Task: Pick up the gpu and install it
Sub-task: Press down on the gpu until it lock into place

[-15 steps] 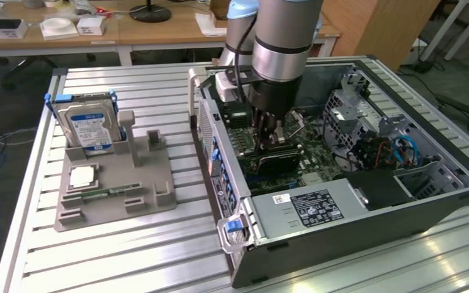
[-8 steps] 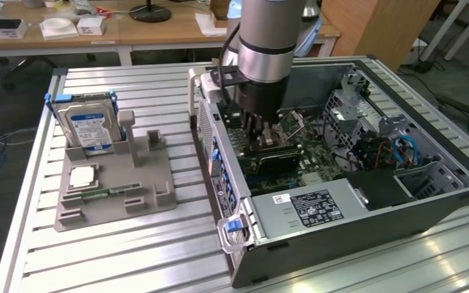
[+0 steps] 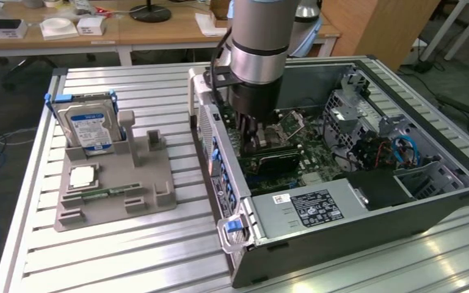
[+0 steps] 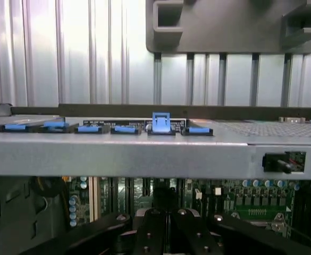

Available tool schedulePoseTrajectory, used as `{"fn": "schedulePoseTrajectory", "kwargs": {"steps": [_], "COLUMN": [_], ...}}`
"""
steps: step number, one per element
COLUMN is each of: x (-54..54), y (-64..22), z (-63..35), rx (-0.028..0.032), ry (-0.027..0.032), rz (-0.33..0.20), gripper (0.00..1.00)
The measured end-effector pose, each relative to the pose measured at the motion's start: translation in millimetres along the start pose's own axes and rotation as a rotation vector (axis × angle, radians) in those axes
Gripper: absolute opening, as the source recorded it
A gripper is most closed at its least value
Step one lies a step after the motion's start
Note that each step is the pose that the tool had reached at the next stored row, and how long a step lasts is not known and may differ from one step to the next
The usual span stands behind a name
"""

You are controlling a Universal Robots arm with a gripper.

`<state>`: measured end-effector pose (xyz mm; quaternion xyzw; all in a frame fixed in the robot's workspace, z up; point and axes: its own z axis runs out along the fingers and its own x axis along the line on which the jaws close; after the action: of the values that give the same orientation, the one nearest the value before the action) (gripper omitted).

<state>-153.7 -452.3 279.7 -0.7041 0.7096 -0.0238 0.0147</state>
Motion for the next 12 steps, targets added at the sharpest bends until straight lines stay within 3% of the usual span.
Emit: {"fn": "schedulePoseTrajectory", "kwargs": {"steps": [7,12], "x": [-0.2,-0.1], "y": [1.1,1.3], "z": [12.5,13.8], "rx": [0.0,-0.0002], "ry": [-0.0001,0.0003], "rz": [0.0,0.0], "gripper": [0.1,0.1]}}
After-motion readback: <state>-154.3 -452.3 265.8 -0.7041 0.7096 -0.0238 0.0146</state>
